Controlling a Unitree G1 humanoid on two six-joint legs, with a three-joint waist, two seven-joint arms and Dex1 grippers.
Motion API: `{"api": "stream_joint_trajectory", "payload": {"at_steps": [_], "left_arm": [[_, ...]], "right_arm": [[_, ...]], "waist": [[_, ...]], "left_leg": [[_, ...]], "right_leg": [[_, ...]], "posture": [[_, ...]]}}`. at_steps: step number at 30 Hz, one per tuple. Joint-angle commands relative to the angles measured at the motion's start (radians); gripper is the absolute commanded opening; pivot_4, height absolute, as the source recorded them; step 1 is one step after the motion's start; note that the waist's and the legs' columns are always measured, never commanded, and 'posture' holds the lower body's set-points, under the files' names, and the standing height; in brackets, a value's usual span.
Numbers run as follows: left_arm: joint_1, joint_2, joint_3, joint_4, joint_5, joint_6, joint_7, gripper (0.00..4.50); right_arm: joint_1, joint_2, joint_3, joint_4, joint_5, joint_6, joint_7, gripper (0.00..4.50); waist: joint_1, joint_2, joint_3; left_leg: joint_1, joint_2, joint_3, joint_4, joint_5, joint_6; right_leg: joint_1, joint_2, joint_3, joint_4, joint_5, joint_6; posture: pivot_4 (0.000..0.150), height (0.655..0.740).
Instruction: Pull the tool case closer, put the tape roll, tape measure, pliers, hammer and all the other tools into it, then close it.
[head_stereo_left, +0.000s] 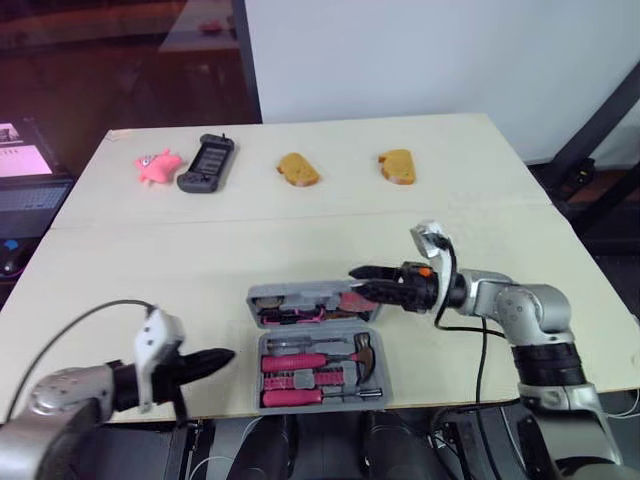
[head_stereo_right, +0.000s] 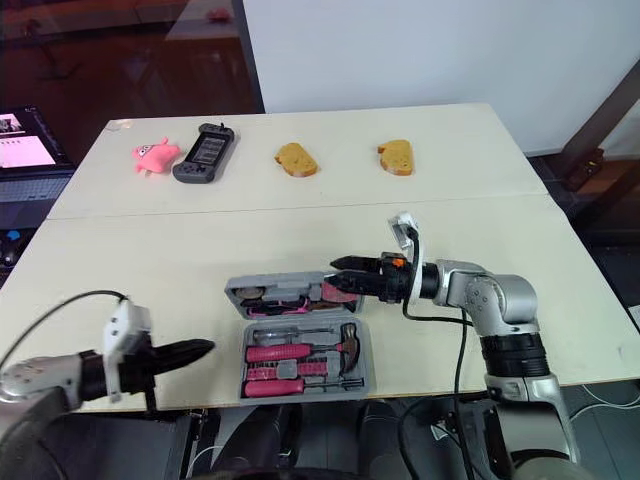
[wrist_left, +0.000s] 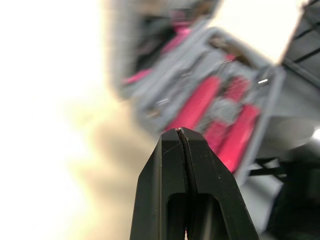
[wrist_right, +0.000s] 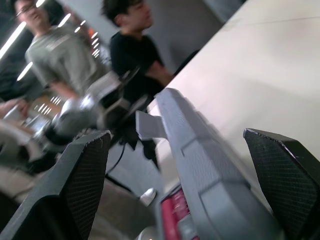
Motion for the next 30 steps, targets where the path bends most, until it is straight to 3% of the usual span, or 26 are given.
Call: {"api": "stream_joint_trajectory", "payload": {"at_steps": [1,9,18,24,30], "left_arm": [[-0.031,0.029,0.053,0.031,-0.031,-0.019,-0.049,0.00],[-0.099,0.131,0.125,0.180,-0.019,-0.047,-0.167,0.00],[-0.164,0.178,0.119,0.223,0.091,-0.137,-0.150,0.00],[-0.179,0.190,0.139,0.259,0.114,-0.187,-0.161,0.00],[-0.199,0.203,0.143,0.282,0.107,-0.173,-0.177,0.00]], "right_arm": [[0.039,-0.062,-0.016,-0.129,0.078,0.019,0.040,4.47],[0.202,-0.299,-0.109,-0.358,0.197,0.031,0.099,4.47],[0.363,-0.520,-0.300,-0.386,0.072,-0.199,0.175,4.47],[0.445,-0.535,-0.408,-0.344,-0.025,-0.385,0.193,4.47],[0.464,-0.534,-0.404,-0.273,-0.112,-0.513,0.185,4.47]], "waist": [[0.001,0.000,0.000],[-0.003,-0.001,0.001],[0.017,-0.001,0.001],[0.022,-0.001,0.001],[0.022,-0.001,0.001]], "left_leg": [[0.000,0.000,0.000,0.000,0.000,0.000],[-0.002,0.001,0.001,-0.002,0.000,0.000],[-0.003,0.001,0.002,-0.002,-0.001,0.001],[-0.003,0.001,0.002,-0.003,-0.001,0.001],[-0.003,0.001,0.002,-0.001,-0.001,0.001]], "right_leg": [[0.000,0.000,0.000,-0.001,0.000,0.000],[-0.001,0.000,0.000,-0.004,0.000,0.001],[0.002,-0.001,-0.001,-0.014,0.000,0.000],[0.002,-0.001,-0.001,-0.014,0.000,0.000],[0.003,-0.001,-0.001,-0.014,0.000,0.000]], "posture": [[0.150,0.7400],[0.150,0.7400],[0.150,0.7400],[0.150,0.7400],[0.150,0.7400]]}}
